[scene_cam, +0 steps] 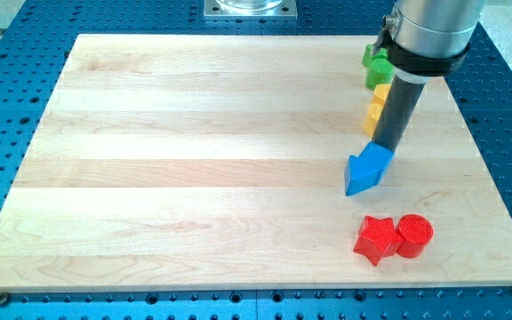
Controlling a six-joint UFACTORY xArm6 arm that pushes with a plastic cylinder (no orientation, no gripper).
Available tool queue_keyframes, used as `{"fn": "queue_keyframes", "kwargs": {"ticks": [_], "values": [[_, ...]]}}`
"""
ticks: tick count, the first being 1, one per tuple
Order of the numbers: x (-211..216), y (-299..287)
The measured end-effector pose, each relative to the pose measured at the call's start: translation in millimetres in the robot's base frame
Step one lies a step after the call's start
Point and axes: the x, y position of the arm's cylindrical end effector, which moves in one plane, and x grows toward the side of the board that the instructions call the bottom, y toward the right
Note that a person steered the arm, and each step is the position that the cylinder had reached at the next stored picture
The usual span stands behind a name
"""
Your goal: Separate the blueyellow and the green blocks together with each other
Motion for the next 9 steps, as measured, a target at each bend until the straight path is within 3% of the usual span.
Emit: {"fn": "queue_keyframes", "kwargs": {"ticks": [3, 5, 7, 9], "values": [[8.8, 8.1], [-18.1, 98.4], [-95.9, 68.9], [-113.2, 27.4]]}}
